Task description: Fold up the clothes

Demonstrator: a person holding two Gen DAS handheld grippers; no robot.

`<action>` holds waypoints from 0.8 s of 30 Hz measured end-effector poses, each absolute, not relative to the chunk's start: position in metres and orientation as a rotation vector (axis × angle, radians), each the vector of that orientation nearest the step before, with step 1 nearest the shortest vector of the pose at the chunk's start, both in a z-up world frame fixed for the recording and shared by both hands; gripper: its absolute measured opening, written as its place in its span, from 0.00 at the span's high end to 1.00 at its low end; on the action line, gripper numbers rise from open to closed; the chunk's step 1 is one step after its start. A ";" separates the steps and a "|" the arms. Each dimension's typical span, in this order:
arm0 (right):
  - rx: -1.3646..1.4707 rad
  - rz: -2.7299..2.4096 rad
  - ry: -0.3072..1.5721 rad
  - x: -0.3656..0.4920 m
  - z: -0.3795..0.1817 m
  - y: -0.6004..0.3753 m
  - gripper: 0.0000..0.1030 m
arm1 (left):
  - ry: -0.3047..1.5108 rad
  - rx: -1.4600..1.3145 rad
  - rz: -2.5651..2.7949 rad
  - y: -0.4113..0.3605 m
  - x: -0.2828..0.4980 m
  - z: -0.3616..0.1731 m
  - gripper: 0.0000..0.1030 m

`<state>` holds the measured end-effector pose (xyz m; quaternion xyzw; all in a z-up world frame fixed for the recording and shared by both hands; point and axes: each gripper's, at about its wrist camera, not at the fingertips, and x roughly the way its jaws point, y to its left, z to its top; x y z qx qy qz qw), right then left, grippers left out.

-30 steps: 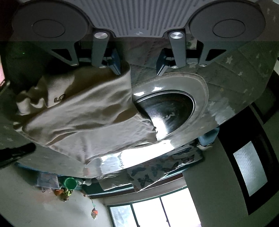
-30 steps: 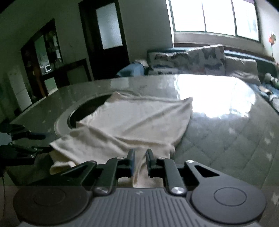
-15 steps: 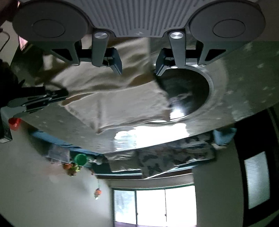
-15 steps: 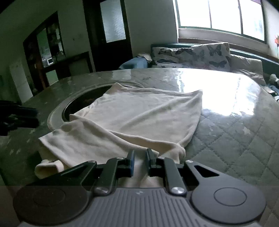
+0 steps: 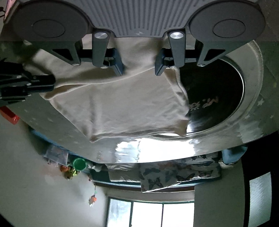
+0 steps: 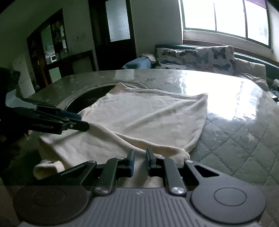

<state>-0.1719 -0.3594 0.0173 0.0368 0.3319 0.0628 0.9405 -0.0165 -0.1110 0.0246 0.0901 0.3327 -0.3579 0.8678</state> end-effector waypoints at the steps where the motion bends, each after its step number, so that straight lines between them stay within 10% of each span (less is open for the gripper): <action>1: 0.071 0.129 0.678 -0.172 0.017 -0.360 0.87 | 0.695 0.183 -0.747 -0.109 -0.016 0.024 0.57; 24: -0.052 0.287 0.709 -0.186 0.019 -0.336 0.76 | 0.581 0.380 -0.817 -0.086 -0.076 0.040 0.57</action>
